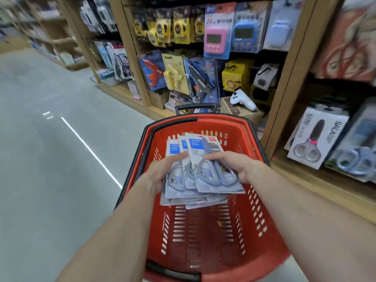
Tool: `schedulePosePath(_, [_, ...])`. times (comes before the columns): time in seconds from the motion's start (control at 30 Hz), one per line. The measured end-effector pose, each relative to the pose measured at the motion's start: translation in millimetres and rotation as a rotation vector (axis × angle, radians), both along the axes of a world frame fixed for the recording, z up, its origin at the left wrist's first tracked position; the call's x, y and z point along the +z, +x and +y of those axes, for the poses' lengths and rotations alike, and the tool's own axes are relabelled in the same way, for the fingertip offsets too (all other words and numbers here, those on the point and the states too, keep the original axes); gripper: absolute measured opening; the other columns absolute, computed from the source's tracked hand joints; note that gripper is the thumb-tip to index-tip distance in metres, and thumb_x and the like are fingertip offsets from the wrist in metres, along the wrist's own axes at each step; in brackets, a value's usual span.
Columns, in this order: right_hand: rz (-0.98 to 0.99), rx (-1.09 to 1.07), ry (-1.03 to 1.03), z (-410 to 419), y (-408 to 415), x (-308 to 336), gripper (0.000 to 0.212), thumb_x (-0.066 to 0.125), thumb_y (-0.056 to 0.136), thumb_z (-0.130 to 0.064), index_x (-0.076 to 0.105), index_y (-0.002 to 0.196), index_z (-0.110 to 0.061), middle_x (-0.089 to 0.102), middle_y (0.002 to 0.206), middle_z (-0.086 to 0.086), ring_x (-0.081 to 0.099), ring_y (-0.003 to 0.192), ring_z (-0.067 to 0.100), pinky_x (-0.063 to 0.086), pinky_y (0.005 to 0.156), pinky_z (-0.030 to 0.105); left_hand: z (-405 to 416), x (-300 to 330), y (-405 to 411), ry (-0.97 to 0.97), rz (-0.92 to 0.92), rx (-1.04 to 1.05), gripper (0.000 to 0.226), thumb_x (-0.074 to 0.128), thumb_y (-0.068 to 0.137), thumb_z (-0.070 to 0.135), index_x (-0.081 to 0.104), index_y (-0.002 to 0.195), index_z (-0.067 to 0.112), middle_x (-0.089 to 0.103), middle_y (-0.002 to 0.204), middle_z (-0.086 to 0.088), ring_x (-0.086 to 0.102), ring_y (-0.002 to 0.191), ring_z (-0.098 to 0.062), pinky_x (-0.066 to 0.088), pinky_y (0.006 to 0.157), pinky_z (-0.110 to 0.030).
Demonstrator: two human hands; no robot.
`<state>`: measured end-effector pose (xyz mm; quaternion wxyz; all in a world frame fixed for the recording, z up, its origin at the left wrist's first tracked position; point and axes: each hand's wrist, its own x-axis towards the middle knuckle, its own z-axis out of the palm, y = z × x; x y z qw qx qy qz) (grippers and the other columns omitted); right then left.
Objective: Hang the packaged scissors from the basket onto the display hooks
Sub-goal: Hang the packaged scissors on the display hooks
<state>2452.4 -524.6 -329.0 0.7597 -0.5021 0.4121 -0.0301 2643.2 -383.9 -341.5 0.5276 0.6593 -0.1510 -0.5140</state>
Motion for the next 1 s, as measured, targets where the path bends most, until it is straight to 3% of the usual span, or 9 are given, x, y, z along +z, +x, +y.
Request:
schedulePosePath(0.13, [-0.07,-0.053,-0.112,-4,-23,63,0.029,0.085,0.084,-0.029,0.078,0.107,-0.012,0.078,0.098,0.006,0.074,0.079,0.019,0.061,0.071,0.031,-15,63,-25,-0.154,0.027,-0.025,0.051,0.089,0.081,0.032,0.075,0.127,0.015,0.076,0.124,-0.017,0.074,0.113,-0.038,0.053,0.107,-0.058])
schedulePosePath(0.23, [-0.113,-0.107,-0.214,-9,-54,106,0.022,0.084,0.084,-0.027,0.079,0.102,-0.015,0.08,0.098,0.006,0.075,0.081,0.02,0.06,0.078,0.034,-28,101,-56,-0.263,0.049,-0.107,0.048,0.082,0.087,0.028,0.071,0.132,0.017,0.074,0.128,-0.016,0.072,0.118,-0.037,0.052,0.108,-0.058])
schedulePosePath(0.43, [-0.235,-0.232,-0.462,-24,-163,144,0.031,0.082,0.085,-0.017,0.077,0.115,-0.013,0.08,0.108,0.009,0.076,0.096,0.024,0.062,0.082,0.034,-71,127,-153,-0.384,0.131,-0.257,0.05,0.075,0.093,0.024,0.066,0.14,0.013,0.07,0.135,-0.02,0.067,0.124,-0.04,0.055,0.104,-0.056])
schedulePosePath(0.53, [-0.296,-0.326,-0.56,-25,-231,144,0.024,0.079,0.088,-0.01,0.074,0.111,-0.012,0.081,0.102,0.006,0.077,0.094,0.023,0.063,0.079,0.033,-92,123,-211,-0.418,0.142,-0.301,0.051,0.078,0.09,0.017,0.066,0.139,0.012,0.071,0.133,-0.019,0.068,0.123,-0.04,0.052,0.107,-0.057])
schedulePosePath(0.67, [-0.295,-0.507,-0.63,-24,-308,121,0.056,0.087,0.082,-0.015,0.056,0.129,-0.018,0.079,0.107,-0.001,0.077,0.099,0.017,0.062,0.081,0.031,-113,112,-282,-0.387,0.096,-0.326,0.071,0.094,0.07,0.019,0.068,0.135,0.008,0.073,0.127,-0.023,0.07,0.117,-0.044,0.05,0.109,-0.063])
schedulePosePath(0.8, [-0.25,-0.59,-0.626,-27,-372,102,0.067,0.092,0.074,-0.023,0.053,0.129,-0.029,0.078,0.111,-0.004,0.076,0.101,0.014,0.059,0.088,0.035,-123,101,-344,-0.332,0.08,-0.361,0.061,0.091,0.072,0.012,0.071,0.13,0.008,0.076,0.12,-0.022,0.073,0.112,-0.044,0.054,0.104,-0.062])
schedulePosePath(0.9, [-0.229,-0.642,-0.606,-32,-412,93,0.066,0.093,0.074,-0.026,0.056,0.129,-0.029,0.078,0.111,-0.004,0.075,0.103,0.015,0.06,0.092,0.039,-132,97,-385,-0.299,0.128,-0.362,0.052,0.084,0.079,0.005,0.071,0.129,0.006,0.075,0.121,-0.023,0.072,0.112,-0.045,0.053,0.104,-0.062])
schedulePosePath(1.0, [-0.265,-0.7,-0.514,-40,-449,85,0.056,0.088,0.08,-0.021,0.059,0.128,-0.022,0.079,0.109,-0.001,0.076,0.102,0.018,0.06,0.095,0.043,-141,94,-422,-0.272,0.158,-0.382,0.058,0.088,0.076,0.008,0.07,0.131,0.007,0.075,0.123,-0.021,0.072,0.113,-0.044,0.054,0.104,-0.06])
